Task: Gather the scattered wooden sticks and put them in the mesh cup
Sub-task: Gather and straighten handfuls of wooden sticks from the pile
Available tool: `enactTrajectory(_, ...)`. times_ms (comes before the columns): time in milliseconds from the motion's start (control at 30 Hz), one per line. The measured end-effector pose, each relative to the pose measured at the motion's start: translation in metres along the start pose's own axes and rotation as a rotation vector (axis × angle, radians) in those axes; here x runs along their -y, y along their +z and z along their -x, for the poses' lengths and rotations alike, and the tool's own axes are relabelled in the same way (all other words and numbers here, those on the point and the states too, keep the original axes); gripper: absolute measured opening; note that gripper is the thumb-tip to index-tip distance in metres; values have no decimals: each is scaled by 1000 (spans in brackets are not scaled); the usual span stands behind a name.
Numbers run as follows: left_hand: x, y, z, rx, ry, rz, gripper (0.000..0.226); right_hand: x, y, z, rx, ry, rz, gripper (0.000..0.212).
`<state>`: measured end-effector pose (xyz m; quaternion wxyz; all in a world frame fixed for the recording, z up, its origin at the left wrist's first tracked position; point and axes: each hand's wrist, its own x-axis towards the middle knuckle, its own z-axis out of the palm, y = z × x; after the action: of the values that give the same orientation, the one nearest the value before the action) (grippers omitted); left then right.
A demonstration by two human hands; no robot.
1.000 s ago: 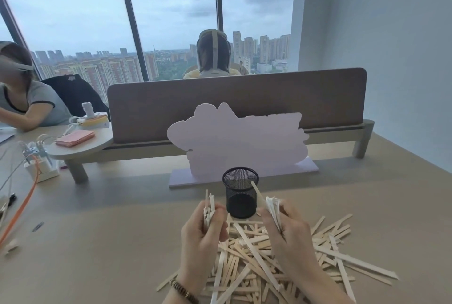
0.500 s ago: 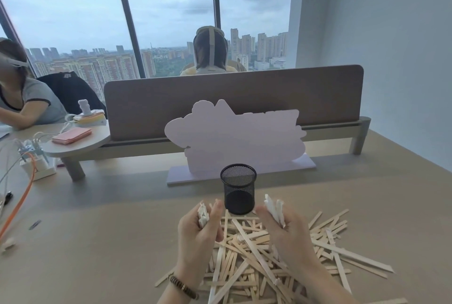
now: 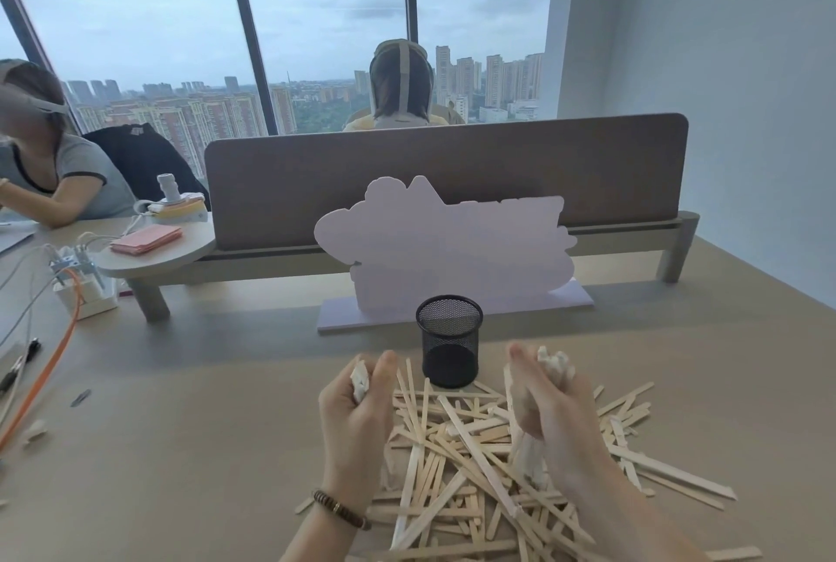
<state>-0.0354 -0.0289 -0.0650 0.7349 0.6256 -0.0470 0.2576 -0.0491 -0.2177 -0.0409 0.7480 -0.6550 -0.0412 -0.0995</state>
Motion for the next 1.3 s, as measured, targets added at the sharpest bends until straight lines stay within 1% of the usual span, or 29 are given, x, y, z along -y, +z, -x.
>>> enactTrajectory(67,0,-2,-2,-1,-26,50,58,4,-4,-2,-2,-42,-29,61)
enactTrajectory(167,0,-6,-4,20,-13,18,52,6,-8,-2,81,-92,24,63)
enactTrajectory(300,-2,-3,-2,80,-5,-38,51,1,-5,1,204,-50,146,59)
enactTrajectory(400,0,-1,1,108,-32,-85,51,-5,-1,0,201,-19,222,64)
enactTrajectory(467,-1,0,2,105,-40,-110,51,-5,1,0,168,4,191,68)
enactTrajectory(567,-4,0,3,94,-73,-98,56,-1,-1,-1,96,45,44,66)
enactTrajectory(633,-8,-1,3,95,-121,-24,58,3,-6,-4,108,27,-51,72)
enactTrajectory(667,-9,-3,1,97,-145,26,53,4,-8,-5,127,11,-83,74)
enactTrajectory(700,-9,-4,0,103,-162,70,46,3,-10,-7,144,4,-111,71)
enactTrajectory(733,-10,-5,-1,109,-172,105,40,1,-12,-9,161,4,-138,61)
enactTrajectory(800,-11,-5,-2,134,-175,152,28,-6,-13,-10,199,39,-190,32)
enactTrajectory(833,-10,-5,-1,147,-178,167,22,-11,-13,-11,209,78,-198,21)
enactTrajectory(867,-8,-5,-1,161,-189,168,14,-15,-13,-10,224,118,-196,18)
enactTrajectory(900,-6,-7,-1,173,-212,163,10,-18,-13,-9,238,144,-148,23)
enactTrajectory(933,-4,-8,0,189,-238,148,10,-19,-14,-8,246,149,-43,29)
enactTrajectory(967,-2,-11,0,205,-250,100,15,-18,-14,-7,248,144,115,35)
enactTrajectory(1033,-4,-16,3,247,-214,-87,23,-16,-15,-4,263,117,399,42)
enactTrajectory(1100,-6,-21,5,301,-137,-255,31,-10,-16,-2,276,67,527,37)
enactTrajectory(1133,-7,-25,5,330,-93,-332,31,-5,-17,-2,297,16,596,35)
enactTrajectory(1200,-10,-33,4,406,11,-508,26,2,-20,-4,324,-79,725,34)
enactTrajectory(1233,-12,-37,3,443,44,-580,24,5,-22,-5,317,-95,759,35)
enactTrajectory(1300,-14,-44,1,478,49,-625,21,8,-26,-5,289,-82,783,37)
